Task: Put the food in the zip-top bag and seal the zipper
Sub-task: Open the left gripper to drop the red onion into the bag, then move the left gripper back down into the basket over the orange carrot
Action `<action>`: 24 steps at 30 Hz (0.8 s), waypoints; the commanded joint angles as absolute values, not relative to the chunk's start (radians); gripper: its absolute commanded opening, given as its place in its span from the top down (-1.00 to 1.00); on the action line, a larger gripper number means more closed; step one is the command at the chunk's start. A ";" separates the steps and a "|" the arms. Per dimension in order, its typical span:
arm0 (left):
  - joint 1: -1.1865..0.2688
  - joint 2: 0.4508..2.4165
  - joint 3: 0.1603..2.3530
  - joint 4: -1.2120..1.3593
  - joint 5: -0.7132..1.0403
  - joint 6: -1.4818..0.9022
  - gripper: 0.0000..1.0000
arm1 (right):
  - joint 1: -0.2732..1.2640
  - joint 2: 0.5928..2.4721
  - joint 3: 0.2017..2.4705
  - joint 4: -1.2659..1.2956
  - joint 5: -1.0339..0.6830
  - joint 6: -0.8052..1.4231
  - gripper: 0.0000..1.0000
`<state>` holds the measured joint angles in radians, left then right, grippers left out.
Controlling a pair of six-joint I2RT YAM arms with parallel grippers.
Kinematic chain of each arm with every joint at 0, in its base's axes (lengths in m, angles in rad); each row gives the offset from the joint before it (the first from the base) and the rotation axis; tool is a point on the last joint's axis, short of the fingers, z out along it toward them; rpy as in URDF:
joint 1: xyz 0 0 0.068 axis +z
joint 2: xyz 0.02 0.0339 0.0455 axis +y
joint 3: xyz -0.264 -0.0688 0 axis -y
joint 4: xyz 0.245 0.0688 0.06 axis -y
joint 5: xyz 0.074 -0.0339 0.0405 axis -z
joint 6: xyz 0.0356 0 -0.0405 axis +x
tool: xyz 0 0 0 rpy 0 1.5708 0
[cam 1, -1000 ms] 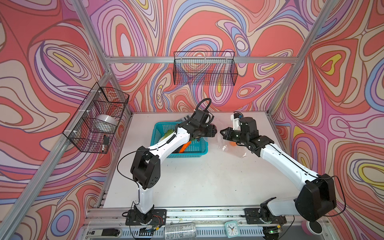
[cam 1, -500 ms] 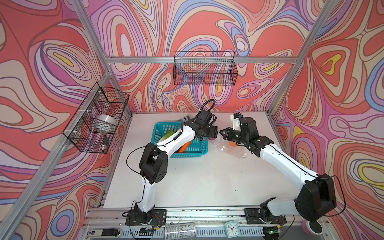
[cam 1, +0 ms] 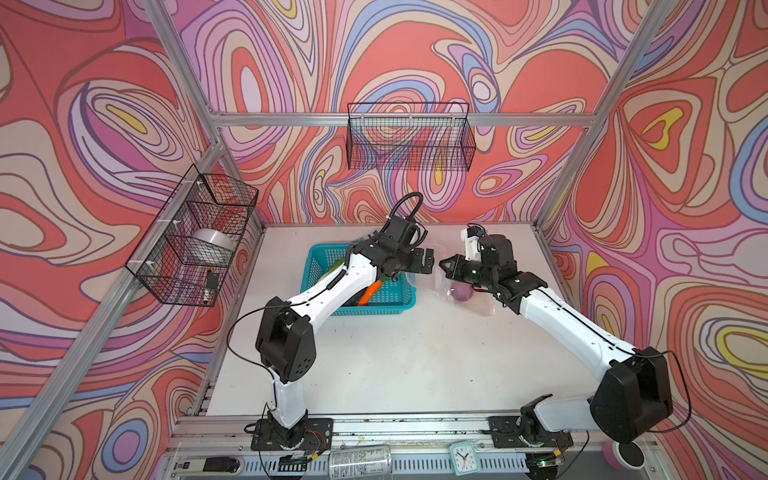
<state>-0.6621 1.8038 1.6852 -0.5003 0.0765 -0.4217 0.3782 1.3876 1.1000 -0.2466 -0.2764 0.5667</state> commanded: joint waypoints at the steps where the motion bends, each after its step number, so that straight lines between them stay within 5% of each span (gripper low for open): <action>1: -0.660 1.702 1.631 -0.450 0.000 -0.360 -1.00 | 0.374 1.374 1.101 -0.241 -0.266 0.562 1.00; 16: -0.471 1.595 1.352 -0.526 -0.024 -0.263 -0.92 | 0.374 1.383 1.109 -0.244 -0.264 0.566 1.00; 24: -0.463 1.757 1.390 -0.604 0.008 -0.133 -0.49 | 0.375 1.403 1.124 -0.244 -0.279 0.576 1.00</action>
<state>-0.4656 1.6878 1.3609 -0.5304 -0.0036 -0.2169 0.3782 1.3899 1.1000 -0.2470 -0.2752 0.5697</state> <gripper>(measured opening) 0.780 0.042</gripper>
